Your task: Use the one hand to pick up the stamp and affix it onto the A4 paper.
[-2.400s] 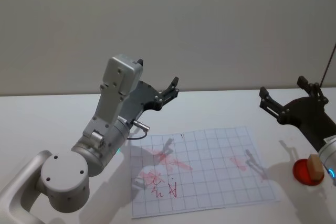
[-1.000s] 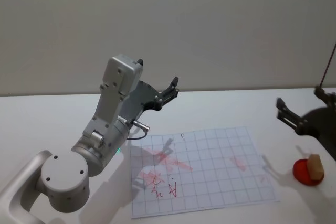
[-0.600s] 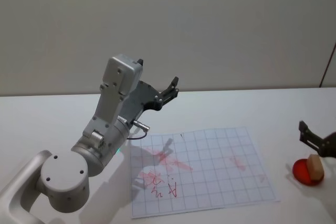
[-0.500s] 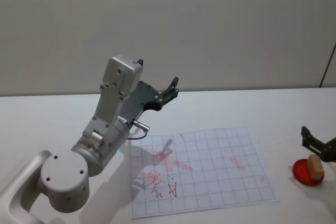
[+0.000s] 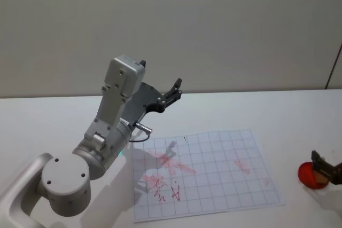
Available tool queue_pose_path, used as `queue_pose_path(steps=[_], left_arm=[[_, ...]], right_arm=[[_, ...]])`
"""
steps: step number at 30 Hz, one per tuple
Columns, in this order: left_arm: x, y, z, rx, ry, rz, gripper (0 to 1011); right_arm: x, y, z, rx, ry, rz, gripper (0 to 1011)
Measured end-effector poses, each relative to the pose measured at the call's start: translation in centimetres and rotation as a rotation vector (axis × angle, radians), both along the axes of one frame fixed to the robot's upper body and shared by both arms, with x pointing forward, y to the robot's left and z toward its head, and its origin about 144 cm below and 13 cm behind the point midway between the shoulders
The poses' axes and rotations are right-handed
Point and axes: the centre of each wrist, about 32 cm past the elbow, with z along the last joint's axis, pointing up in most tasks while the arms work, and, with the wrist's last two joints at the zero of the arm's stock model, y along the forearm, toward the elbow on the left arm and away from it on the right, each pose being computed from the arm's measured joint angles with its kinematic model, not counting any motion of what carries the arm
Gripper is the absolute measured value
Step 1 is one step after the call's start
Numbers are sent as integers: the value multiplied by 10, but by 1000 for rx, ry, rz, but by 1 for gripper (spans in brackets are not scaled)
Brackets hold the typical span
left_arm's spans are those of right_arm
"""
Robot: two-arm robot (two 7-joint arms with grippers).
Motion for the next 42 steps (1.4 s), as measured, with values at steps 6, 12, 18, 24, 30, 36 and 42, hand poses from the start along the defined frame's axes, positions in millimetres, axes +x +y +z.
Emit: queue_pose_path(steps=[6,12,18,24,30,36,42], left_arm=[[0,0,0,0,0,0,1001],[0,0,0,0,0,0,1001],[0,0,0,0,0,0,1001],[0,0,0,0,0,0,1001],[0,0,0,0,0,0,1001],[0,0,0,0,0,0,1001],[0,0,0,0,0,0,1001]], right_arm=[[-3,-1,-5,0,31,-14,1001],[-6,0,-10,-1,62,-16,1001],[-6,2,-16,-6,91,-10,1001],[-6,5,-20,-10,110,-5,994],[-6,6,-22,-12,120,-1,887],[-6,7,-23,-14,127,0,709],[-6,7,-24,-15,132,2,510]])
